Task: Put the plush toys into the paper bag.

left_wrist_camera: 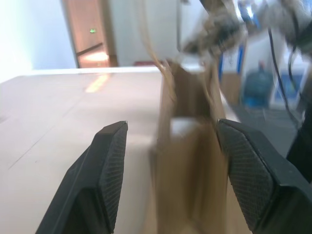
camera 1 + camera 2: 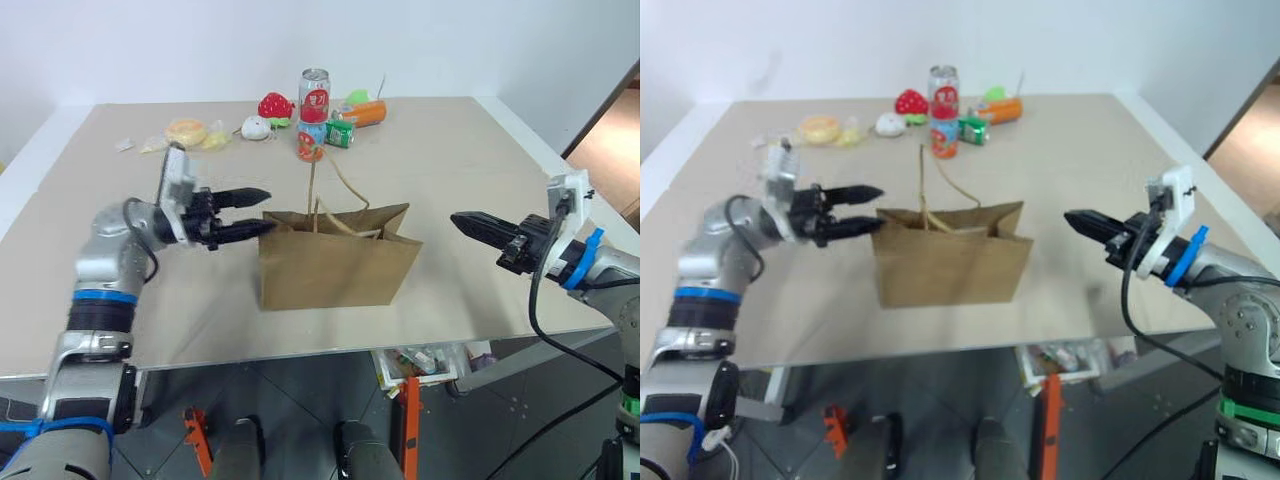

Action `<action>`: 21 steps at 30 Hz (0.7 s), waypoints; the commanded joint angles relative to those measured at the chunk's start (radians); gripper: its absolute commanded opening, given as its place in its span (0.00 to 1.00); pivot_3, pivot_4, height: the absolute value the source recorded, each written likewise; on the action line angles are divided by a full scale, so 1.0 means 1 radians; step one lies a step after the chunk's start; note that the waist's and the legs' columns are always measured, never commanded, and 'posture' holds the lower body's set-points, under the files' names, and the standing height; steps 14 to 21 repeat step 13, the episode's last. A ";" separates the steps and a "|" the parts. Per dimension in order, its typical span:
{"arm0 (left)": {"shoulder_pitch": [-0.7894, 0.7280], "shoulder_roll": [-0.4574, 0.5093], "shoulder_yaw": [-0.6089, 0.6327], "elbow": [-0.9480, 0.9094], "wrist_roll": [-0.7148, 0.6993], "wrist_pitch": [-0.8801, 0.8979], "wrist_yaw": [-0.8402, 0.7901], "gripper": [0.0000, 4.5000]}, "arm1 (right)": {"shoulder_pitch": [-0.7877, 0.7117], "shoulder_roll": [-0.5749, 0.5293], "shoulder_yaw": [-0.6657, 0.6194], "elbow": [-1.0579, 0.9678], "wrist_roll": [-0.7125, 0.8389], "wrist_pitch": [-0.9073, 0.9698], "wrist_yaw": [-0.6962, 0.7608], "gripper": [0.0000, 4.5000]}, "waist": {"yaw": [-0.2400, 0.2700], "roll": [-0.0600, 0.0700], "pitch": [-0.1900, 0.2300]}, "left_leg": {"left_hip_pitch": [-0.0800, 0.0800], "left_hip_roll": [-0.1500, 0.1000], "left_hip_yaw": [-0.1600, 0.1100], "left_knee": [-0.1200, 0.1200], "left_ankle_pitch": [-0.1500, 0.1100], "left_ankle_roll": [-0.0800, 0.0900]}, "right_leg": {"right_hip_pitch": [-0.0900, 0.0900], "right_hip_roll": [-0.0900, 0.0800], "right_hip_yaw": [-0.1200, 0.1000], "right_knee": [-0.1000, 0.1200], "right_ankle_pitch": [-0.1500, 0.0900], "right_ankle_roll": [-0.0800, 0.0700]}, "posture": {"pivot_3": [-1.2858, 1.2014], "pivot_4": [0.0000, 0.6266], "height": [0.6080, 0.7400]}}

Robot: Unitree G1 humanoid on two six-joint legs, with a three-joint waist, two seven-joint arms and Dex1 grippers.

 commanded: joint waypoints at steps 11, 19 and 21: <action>0.395 0.224 0.269 -0.344 -0.178 0.463 0.276 0.67 | 0.074 -0.086 -0.034 -0.042 0.030 0.004 0.119 0.00 | -0.012 0.000 0.000 | 0.003 0.001 0.000 -0.002 -0.001 -0.001 | 0.000 0.000 -0.001 0.001 -0.001 -0.002 | 0.52 0.24 1.00; 0.425 0.240 0.248 -0.364 -0.143 0.439 0.283 0.67 | 0.068 -0.080 -0.027 -0.044 0.029 0.005 0.116 0.00 | -0.011 0.000 0.000 | 0.003 0.001 0.000 -0.001 -0.001 -0.002 | 0.000 -0.001 -0.002 0.001 0.000 -0.003 | 0.52 0.24 1.00; 0.425 0.240 0.248 -0.364 -0.143 0.439 0.283 0.67 | 0.068 -0.080 -0.027 -0.044 0.029 0.005 0.116 0.00 | -0.011 0.000 0.000 | 0.003 0.001 0.000 -0.001 -0.001 -0.002 | 0.000 -0.001 -0.002 0.001 0.000 -0.003 | 0.52 0.24 1.00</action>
